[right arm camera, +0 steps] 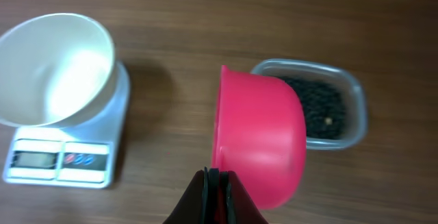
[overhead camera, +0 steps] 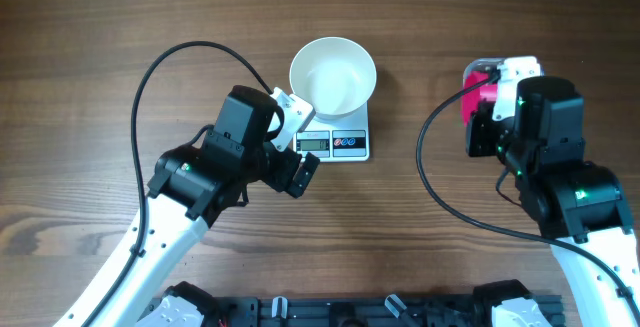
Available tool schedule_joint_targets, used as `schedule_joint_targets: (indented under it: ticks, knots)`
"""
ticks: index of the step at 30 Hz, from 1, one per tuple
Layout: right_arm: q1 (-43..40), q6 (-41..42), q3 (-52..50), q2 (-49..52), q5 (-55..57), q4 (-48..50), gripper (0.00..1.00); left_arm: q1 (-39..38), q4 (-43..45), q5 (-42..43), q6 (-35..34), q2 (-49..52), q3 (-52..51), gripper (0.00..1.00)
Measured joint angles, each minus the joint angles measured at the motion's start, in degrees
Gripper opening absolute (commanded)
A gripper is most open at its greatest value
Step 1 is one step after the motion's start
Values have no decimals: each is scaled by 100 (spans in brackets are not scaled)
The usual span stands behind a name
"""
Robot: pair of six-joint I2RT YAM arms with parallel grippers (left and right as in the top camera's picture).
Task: Scoop item into bowl and weigh 150g on scale
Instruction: 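Lower the pink scoop into the black bean tub with the right gripper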
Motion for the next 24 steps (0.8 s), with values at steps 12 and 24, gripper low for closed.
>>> schedule_joint_targets:
  ticks: [12,24]
  knots:
    - [-944,-809,2452,3215,997,-800,4,-2,-11,39,0,-2,0,100]
    - [-942,-848,2452,4153,1508,-533,4,-2,-17,39,0,-2,0,100]
